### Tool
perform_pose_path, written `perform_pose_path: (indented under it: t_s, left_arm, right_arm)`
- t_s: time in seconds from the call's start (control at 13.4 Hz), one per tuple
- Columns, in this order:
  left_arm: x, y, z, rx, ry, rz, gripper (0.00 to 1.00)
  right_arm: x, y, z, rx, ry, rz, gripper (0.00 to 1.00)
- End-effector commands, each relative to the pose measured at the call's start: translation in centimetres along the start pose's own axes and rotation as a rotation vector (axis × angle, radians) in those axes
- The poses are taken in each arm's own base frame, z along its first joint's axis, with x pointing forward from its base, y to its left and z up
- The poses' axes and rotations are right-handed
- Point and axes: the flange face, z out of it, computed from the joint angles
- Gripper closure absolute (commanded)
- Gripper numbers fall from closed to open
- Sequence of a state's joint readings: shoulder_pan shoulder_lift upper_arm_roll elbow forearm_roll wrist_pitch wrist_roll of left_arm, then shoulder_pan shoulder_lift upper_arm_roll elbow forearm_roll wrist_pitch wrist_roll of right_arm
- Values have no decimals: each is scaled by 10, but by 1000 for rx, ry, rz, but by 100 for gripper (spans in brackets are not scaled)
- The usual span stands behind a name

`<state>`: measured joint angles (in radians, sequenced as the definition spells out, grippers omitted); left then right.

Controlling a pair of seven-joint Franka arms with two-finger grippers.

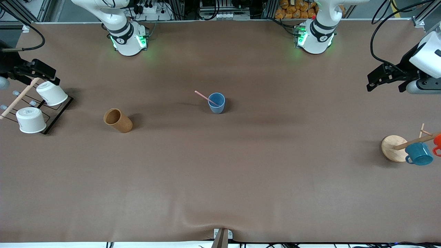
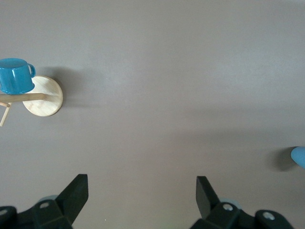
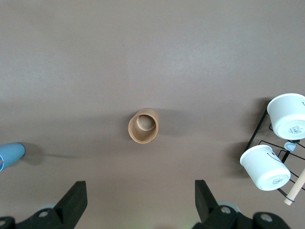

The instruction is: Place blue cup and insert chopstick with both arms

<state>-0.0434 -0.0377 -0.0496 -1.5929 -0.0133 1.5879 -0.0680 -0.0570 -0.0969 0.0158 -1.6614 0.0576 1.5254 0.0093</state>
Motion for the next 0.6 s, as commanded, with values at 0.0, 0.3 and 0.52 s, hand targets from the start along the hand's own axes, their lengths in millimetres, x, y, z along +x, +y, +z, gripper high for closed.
perform_pose_path:
  t_s: [0.0,0.3,0.52]
  left_arm:
    - [-6,0,-8,-10,-7,18,0]
    - [-10,-1,-8,-5,-35,18,0]
    - [-11,-1,-10,-5,-39,17,0]
  right_arm:
    - [3,-2,-4,-21,5,11,0]
    - [2,-3,-4,-21,5,8,0]
    - [2,-3,-4,-21,2,8,0]
